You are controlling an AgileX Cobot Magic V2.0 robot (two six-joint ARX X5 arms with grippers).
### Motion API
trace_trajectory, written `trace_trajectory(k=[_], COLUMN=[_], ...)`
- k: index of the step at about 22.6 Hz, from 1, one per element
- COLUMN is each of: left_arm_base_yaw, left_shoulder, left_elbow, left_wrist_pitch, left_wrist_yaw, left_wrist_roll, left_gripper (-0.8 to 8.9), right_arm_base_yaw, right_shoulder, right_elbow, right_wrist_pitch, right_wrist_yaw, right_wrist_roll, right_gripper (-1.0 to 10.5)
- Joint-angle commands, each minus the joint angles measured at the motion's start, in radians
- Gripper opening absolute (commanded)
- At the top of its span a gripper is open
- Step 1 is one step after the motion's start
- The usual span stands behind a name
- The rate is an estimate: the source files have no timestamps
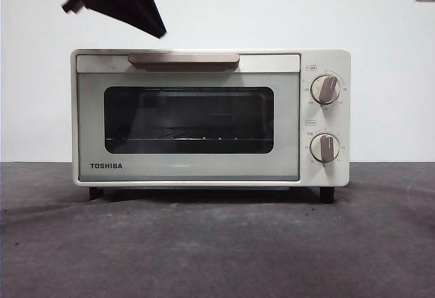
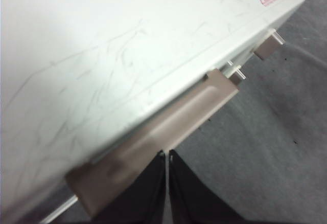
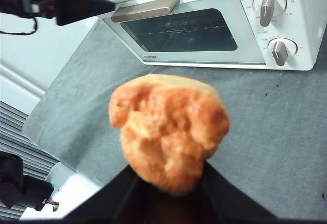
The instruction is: The left arm flap open the oven, the right arm pick bread and place it into oven, the left arm flap close the oven
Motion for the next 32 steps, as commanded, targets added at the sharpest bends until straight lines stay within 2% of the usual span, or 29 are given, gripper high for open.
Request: trace_trajectory(k=[1,16,19,27,32], left_arm_base_yaw=[-0.006,-0.006,-0.006,-0.029,-0.054], left_shoulder=[0.033,0.091,0.091,0.091,0.09], left_elbow=[0.025,0.025,0.025,0.025,0.024], left_wrist_pitch=[0.025,0.032,-0.003,-0.144,-0.222], left_wrist_yaw=[-0.004,-0.007,-0.007,-0.049,-0.083], left_wrist_roll=[0.018,0.029,0.033,0.116,0.122], left_gripper=[0.11,0.11,0.11,0.11,0.11], right_arm_base_yaw=[0.006,0.006,0.006,0.006,0.006], right_shoulder=[0.001,0.001,0.001,0.001,0.001], right_elbow=[0.015,0.015,0.015,0.015,0.015], right_wrist_pitch=[0.01,0.01,0.01,0.01,0.01], right_wrist_yaw=[0.001,0.005,0.005,0.004,0.004], right_wrist_roll=[0.01,0.01,0.01,0.01,0.01], right_gripper=[0.9,0.9,0.9,0.9,0.9])
